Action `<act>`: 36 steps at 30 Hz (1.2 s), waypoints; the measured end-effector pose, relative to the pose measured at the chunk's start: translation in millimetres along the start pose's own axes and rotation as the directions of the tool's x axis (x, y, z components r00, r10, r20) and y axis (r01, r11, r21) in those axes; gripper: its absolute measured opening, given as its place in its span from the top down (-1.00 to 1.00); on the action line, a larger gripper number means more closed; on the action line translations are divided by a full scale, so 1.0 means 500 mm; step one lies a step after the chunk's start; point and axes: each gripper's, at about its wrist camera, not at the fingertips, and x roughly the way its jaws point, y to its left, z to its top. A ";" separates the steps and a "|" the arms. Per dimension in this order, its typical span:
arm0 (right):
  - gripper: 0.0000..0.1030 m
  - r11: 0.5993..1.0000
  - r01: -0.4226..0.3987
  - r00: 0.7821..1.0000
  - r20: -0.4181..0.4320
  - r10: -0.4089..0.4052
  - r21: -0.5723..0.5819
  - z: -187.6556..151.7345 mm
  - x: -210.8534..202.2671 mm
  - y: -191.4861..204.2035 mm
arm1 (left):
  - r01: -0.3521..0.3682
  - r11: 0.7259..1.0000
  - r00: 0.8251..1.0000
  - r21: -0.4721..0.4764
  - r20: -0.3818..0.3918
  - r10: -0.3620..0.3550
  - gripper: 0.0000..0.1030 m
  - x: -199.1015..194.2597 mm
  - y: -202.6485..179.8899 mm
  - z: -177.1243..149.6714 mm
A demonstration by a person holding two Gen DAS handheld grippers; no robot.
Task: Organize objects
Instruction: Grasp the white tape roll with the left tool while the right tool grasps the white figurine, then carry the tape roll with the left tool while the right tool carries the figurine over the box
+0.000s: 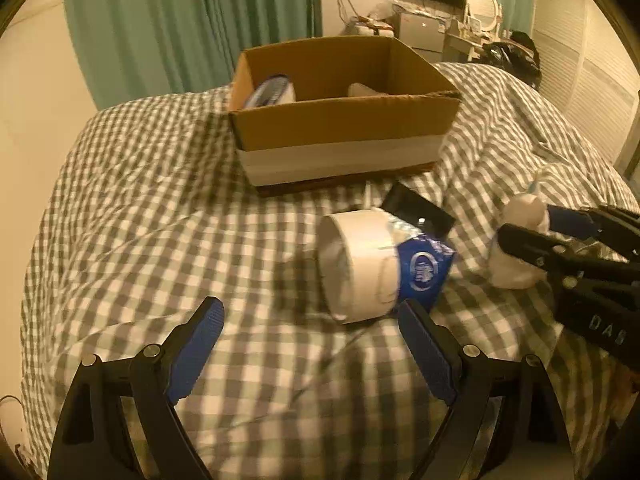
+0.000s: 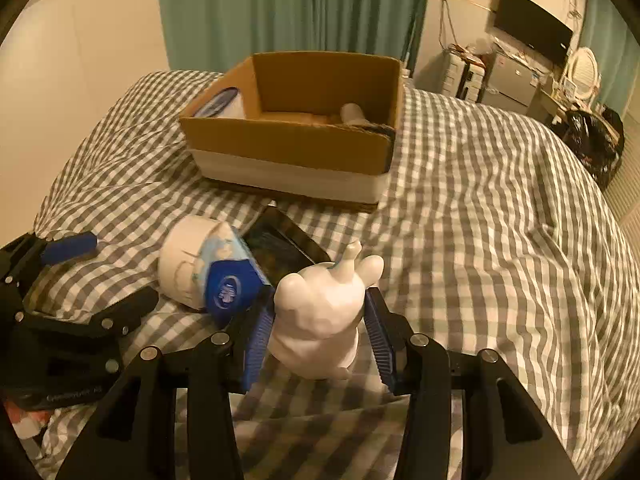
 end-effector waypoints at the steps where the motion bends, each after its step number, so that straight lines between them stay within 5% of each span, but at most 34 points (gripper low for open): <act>1: 0.12 1.000 -0.009 1.000 -0.003 0.009 0.008 -0.002 0.005 -0.002 | 0.004 1.000 1.000 0.001 -0.001 -0.004 -0.78 0.004 -0.006 0.003; 8: 0.12 1.000 -0.023 1.000 -0.007 0.023 0.014 -0.008 0.011 -0.005 | 0.012 1.000 1.000 -0.010 -0.025 -0.012 -0.74 0.048 -0.023 0.024; 16: 0.12 0.999 -0.032 0.999 -0.016 0.032 0.024 -0.011 0.018 -0.013 | 0.042 0.999 0.998 0.002 -0.050 -0.042 0.40 0.067 -0.033 0.020; 36: 0.13 1.000 -0.010 0.999 0.038 0.010 0.006 -0.016 -0.051 0.021 | 0.042 0.999 0.996 -0.010 0.076 -0.041 0.43 -0.060 -0.002 0.024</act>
